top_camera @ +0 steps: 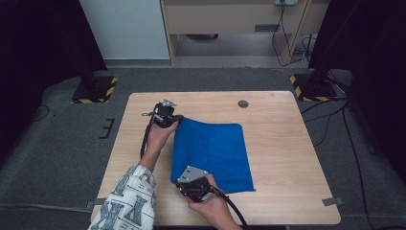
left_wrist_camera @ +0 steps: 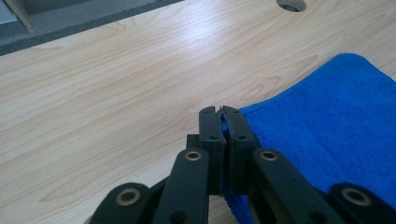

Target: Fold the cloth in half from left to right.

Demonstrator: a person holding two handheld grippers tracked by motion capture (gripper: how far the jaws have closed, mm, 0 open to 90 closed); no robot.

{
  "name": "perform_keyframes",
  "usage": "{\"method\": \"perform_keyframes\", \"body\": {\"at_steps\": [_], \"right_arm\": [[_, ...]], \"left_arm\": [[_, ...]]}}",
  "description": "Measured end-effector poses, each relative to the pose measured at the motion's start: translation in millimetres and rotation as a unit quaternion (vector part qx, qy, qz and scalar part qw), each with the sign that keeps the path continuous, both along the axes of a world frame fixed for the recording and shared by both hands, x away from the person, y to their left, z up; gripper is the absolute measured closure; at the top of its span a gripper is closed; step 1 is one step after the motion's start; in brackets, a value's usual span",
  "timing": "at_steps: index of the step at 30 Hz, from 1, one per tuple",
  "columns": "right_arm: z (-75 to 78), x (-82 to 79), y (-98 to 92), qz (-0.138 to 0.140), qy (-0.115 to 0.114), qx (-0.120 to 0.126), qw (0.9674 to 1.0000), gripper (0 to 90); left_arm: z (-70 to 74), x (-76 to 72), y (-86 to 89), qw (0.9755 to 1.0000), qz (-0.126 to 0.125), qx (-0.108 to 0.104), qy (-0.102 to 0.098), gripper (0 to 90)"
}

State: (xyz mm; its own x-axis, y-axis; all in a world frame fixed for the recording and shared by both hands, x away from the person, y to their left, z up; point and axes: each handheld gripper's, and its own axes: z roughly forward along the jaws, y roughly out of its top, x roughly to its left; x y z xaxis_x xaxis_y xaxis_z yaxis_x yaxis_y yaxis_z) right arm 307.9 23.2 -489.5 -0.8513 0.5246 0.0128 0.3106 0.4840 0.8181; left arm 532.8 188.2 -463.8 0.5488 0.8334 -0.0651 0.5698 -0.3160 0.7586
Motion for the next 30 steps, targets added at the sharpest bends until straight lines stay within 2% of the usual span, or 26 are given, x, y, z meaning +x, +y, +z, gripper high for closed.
{"method": "perform_keyframes", "body": {"at_steps": [14,30], "right_arm": [[0.1,1.2,17.3,0.002,-0.001,0.0,1.0,87.1],[-2.3,-1.5,32.6,0.004,0.001,0.007,1.0,87.0]], "left_arm": [[-0.9,0.2,19.7,1.0,0.004,-0.008,0.002,87.0],[-2.6,-4.0,37.0,1.0,0.007,-0.005,0.002,87.0]]}}
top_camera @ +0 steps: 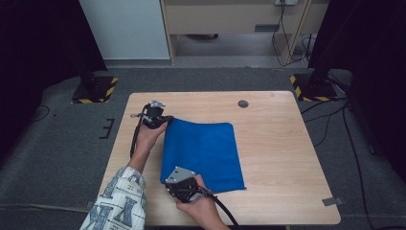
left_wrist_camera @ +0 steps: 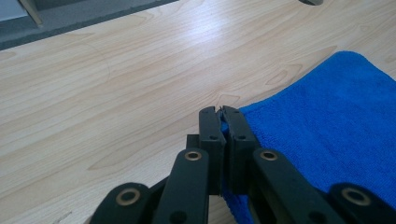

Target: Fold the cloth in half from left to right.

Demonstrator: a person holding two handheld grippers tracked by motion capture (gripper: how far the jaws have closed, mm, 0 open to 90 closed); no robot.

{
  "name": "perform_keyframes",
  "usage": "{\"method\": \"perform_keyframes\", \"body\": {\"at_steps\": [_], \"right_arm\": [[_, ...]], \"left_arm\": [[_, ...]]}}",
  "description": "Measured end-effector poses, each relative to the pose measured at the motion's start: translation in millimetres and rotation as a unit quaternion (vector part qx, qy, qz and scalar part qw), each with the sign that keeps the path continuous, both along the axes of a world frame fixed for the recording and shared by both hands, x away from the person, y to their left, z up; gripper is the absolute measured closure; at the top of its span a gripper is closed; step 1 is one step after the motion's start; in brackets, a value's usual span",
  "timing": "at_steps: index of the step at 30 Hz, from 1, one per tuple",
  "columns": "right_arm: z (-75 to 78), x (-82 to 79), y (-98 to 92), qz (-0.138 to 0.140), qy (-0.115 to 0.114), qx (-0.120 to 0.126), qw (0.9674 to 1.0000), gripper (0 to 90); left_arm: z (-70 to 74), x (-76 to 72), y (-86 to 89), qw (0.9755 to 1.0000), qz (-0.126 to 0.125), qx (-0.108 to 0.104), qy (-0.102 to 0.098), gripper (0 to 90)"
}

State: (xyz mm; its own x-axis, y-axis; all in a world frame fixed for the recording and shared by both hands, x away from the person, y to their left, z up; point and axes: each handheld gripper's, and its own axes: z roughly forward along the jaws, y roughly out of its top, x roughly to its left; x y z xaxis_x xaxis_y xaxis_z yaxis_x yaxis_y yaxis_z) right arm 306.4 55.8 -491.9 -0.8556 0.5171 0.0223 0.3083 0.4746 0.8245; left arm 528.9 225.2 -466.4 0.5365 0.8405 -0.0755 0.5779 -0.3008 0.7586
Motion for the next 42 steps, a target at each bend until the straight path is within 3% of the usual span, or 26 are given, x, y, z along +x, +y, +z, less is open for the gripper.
{"method": "perform_keyframes", "body": {"at_steps": [9,13,16,22,31,42], "right_arm": [[-0.9,-2.2,15.8,0.005,0.001,0.006,1.0,87.0],[0.5,-2.3,26.3,0.011,-0.001,0.02,0.9997,86.9],[0.5,0.0,26.0,0.009,0.006,0.033,0.9994,86.8],[3.0,-0.6,12.2,0.009,0.008,0.049,0.9988,86.7],[-1.2,1.4,-32.8,-0.017,0.01,0.05,0.9986,86.8],[-3.5,1.0,-66.0,-0.04,0.017,0.05,0.9978,86.8]], "left_arm": [[1.3,-3.6,16.3,1.0,0.001,0.001,0.001,87.0],[6.5,-6.0,24.9,0.9999,0.013,-0.01,0.001,87.0],[8.9,-5.0,21.1,0.9998,0.015,-0.009,0.002,87.0],[7.3,-2.3,3.9,0.9998,0.015,-0.007,0.008,87.0],[5.1,5.3,-42.7,1.0,0.003,0.004,0.007,86.9],[-0.4,11.1,-88.7,0.9998,-0.017,0.006,0.011,86.8]]}}
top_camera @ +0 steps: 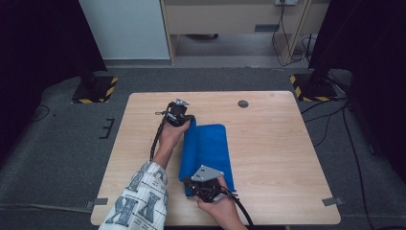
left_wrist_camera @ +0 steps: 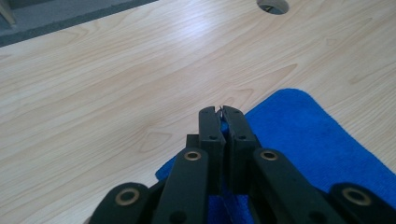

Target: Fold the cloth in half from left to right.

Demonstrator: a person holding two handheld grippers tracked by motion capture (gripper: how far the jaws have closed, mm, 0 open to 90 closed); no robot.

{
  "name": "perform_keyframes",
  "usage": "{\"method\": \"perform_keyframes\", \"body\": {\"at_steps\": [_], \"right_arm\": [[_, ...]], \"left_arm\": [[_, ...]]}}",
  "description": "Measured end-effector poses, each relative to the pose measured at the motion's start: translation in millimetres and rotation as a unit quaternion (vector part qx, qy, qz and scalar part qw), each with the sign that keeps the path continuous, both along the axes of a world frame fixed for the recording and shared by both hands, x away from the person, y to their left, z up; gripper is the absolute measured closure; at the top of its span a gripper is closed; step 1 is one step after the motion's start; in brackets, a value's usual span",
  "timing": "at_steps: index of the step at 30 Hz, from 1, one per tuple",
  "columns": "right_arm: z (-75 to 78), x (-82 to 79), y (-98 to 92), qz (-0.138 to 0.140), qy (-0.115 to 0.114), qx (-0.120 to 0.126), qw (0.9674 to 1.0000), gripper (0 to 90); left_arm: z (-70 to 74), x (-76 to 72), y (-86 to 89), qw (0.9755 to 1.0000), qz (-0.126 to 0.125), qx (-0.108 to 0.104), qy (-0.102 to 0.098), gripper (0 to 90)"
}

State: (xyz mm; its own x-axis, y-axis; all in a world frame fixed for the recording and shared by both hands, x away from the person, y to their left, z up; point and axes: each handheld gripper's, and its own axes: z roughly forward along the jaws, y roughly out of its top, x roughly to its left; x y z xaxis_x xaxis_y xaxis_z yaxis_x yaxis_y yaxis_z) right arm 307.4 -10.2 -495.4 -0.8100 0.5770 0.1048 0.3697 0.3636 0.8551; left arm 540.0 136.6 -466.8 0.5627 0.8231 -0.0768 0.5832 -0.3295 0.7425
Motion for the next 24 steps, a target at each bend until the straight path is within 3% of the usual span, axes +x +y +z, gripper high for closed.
{"method": "perform_keyframes", "body": {"at_steps": [8,17,24], "right_arm": [[-1.8,-0.9,-11.5,-0.006,0.002,0.0,1.0,86.5],[-5.3,-0.2,-30.0,-0.022,0.011,-0.003,0.9997,85.8],[-6.0,1.0,-35.2,-0.028,0.016,-0.003,0.9995,84.8]], "left_arm": [[-5.5,1.4,-22.9,0.9999,-0.01,0.001,0.004,86.6],[-7.4,4.6,-36.0,1.0,-0.005,0.0,0.003,86.4],[-18.9,8.4,-46.4,0.9999,-0.005,0.002,0.016,86.3]]}}
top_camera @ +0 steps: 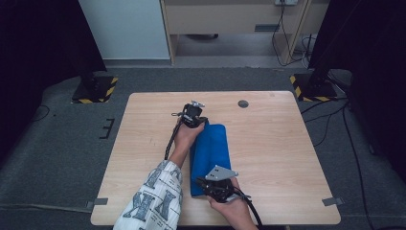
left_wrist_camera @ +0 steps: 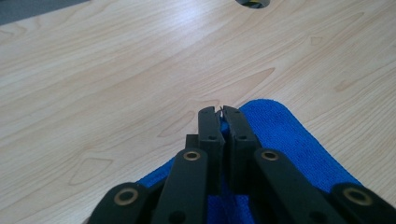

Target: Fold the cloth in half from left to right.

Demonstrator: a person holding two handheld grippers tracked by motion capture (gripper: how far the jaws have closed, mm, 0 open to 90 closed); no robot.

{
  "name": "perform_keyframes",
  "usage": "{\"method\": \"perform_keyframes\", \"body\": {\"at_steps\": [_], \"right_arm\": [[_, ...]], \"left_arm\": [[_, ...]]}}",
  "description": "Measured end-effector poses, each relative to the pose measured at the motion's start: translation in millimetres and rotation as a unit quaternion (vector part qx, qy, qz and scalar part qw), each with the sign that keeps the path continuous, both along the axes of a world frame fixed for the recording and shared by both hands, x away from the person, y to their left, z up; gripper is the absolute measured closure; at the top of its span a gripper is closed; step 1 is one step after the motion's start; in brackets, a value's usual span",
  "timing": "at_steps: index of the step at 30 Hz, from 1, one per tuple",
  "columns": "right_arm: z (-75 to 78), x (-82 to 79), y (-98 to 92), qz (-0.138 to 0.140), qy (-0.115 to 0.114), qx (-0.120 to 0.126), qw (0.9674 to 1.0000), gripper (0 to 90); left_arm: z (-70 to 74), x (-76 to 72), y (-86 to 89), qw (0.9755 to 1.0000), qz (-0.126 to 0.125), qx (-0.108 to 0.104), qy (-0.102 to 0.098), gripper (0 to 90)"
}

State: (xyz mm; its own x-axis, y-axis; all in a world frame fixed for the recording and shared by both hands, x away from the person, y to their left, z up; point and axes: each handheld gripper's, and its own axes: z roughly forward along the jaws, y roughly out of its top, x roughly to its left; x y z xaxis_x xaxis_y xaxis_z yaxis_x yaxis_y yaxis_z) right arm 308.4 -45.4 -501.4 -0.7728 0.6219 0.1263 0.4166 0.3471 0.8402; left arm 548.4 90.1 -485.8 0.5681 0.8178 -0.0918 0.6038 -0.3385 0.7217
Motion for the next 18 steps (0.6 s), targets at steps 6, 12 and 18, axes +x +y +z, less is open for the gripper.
{"method": "perform_keyframes", "body": {"at_steps": [6,12,18], "right_arm": [[-4.1,0.6,-6.0,-0.007,0.01,-0.002,0.9999,82.8],[-6.2,-0.6,-11.1,-0.01,0.016,-0.003,0.9998,80.9],[-5.4,1.3,-23.1,-0.025,0.02,0.007,0.9995,81.9]], "left_arm": [[-4.2,0.1,-6.4,1.0,-0.001,0.0,0.002,86.2],[-5.5,2.0,-8.1,0.9998,-0.004,-0.015,0.012,86.0],[-6.8,2.4,-10.6,0.9997,0.0,-0.02,0.014,86.0]]}}
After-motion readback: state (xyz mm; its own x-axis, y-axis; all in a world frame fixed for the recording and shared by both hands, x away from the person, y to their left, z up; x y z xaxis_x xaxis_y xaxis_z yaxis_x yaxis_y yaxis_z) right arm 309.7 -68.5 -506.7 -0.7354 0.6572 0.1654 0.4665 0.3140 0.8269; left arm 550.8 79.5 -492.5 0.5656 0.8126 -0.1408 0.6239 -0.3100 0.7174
